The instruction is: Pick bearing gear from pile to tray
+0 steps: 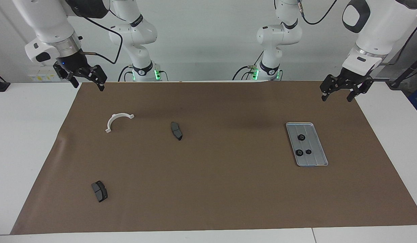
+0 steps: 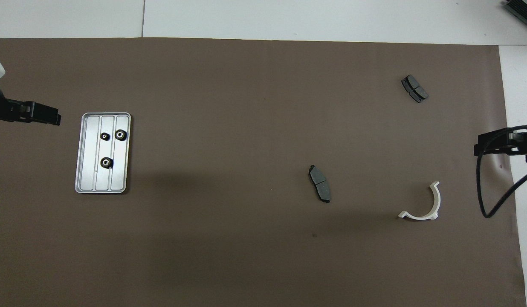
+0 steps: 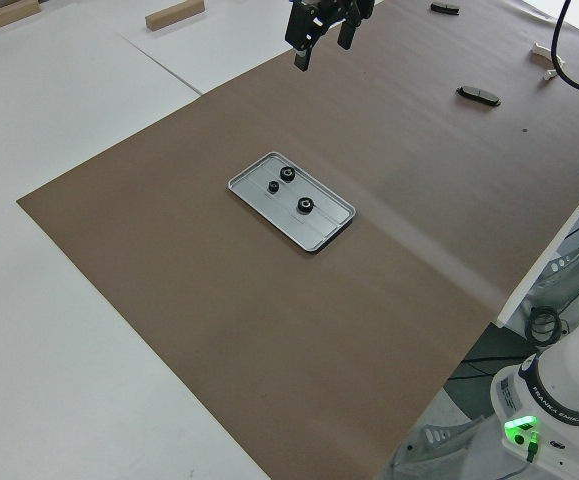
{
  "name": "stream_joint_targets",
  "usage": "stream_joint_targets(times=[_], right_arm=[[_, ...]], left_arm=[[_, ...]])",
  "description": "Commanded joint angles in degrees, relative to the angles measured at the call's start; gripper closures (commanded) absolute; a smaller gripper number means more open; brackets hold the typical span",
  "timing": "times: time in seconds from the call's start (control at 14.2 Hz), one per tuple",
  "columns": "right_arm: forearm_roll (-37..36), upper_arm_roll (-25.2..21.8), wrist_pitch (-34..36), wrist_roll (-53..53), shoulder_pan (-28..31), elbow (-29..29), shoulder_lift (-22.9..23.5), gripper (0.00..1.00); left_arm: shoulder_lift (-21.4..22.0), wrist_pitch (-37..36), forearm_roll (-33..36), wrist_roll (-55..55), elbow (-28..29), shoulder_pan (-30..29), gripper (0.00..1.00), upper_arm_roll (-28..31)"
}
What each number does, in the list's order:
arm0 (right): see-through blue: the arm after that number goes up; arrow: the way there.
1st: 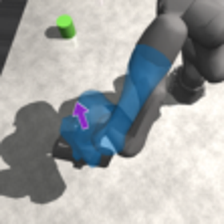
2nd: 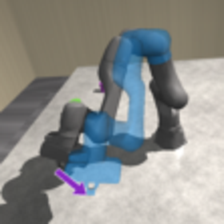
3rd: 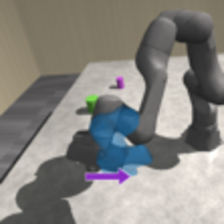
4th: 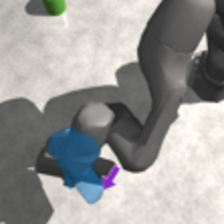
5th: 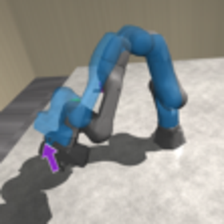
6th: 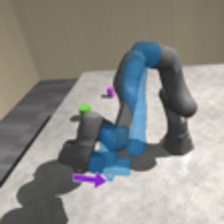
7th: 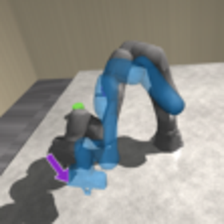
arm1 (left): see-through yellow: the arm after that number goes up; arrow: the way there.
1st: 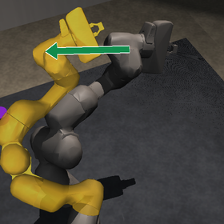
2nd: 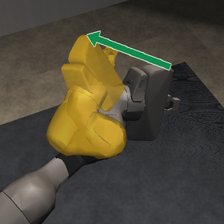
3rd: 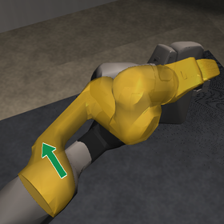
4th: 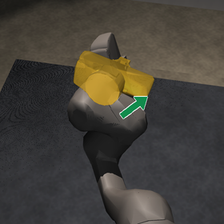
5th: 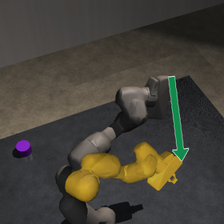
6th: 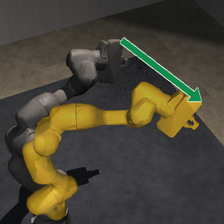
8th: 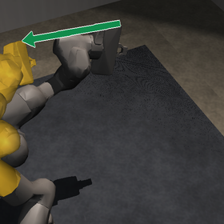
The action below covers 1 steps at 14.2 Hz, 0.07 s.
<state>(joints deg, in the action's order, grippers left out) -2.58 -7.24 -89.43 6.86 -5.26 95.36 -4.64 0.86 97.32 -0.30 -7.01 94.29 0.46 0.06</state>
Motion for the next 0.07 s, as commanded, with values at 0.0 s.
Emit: stream_joint_targets(times=[0.0], right_arm=[[1.79,0.12,0.66,0.26,-0.28,0.0,-0.02,0.0]], left_arm=[[0.72,-0.55,0.39,0.77,1.07,-0.28,0.0,0.03]])
